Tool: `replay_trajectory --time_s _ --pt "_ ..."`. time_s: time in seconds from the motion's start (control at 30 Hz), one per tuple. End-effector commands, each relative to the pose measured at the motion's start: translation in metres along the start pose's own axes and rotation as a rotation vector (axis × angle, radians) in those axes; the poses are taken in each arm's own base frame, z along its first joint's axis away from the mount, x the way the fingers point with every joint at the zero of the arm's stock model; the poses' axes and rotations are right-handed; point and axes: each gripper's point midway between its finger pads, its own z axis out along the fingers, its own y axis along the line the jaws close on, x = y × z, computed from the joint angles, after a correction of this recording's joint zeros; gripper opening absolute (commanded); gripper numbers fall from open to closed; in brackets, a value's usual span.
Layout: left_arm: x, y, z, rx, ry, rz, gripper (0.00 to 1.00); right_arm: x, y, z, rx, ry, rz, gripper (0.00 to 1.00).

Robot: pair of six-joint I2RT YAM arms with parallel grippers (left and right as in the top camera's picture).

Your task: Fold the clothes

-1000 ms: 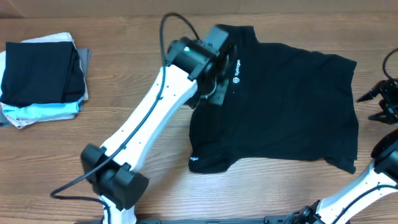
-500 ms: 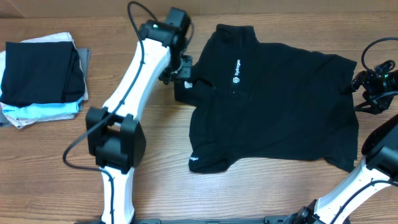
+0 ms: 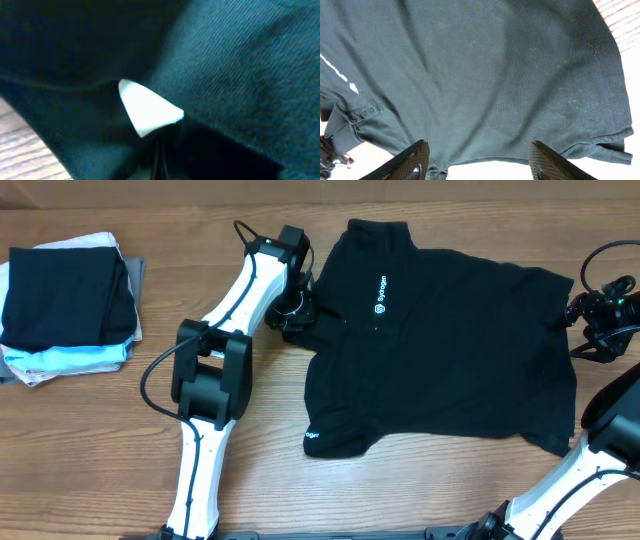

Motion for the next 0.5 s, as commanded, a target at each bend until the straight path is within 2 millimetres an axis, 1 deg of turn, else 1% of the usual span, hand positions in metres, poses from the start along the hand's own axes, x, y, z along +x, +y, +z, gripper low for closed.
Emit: replay_trajectory --time_s 0.0,0.1,0.2,0.3,0.47 --pt "0.006 0.013 0.021 -0.033 0.052 -0.040 0.06 0.000 0.007 -0.018 -0.003 -0.061 -0.032 0.68" --pt "0.012 0.040 0.019 -0.166 0.066 -0.055 0.05 0.000 0.007 -0.018 -0.003 -0.061 -0.032 0.68" --pt "0.021 0.075 0.009 -0.349 0.093 -0.061 0.04 0.000 0.007 -0.018 -0.003 -0.061 -0.032 0.68" --pt "0.030 0.105 -0.004 -0.480 0.125 -0.079 0.04 0.000 0.007 -0.018 -0.003 -0.061 -0.032 0.68" --pt "0.039 0.130 -0.011 -0.497 0.160 -0.177 0.04 0.000 0.007 -0.018 -0.003 -0.061 -0.032 0.68"
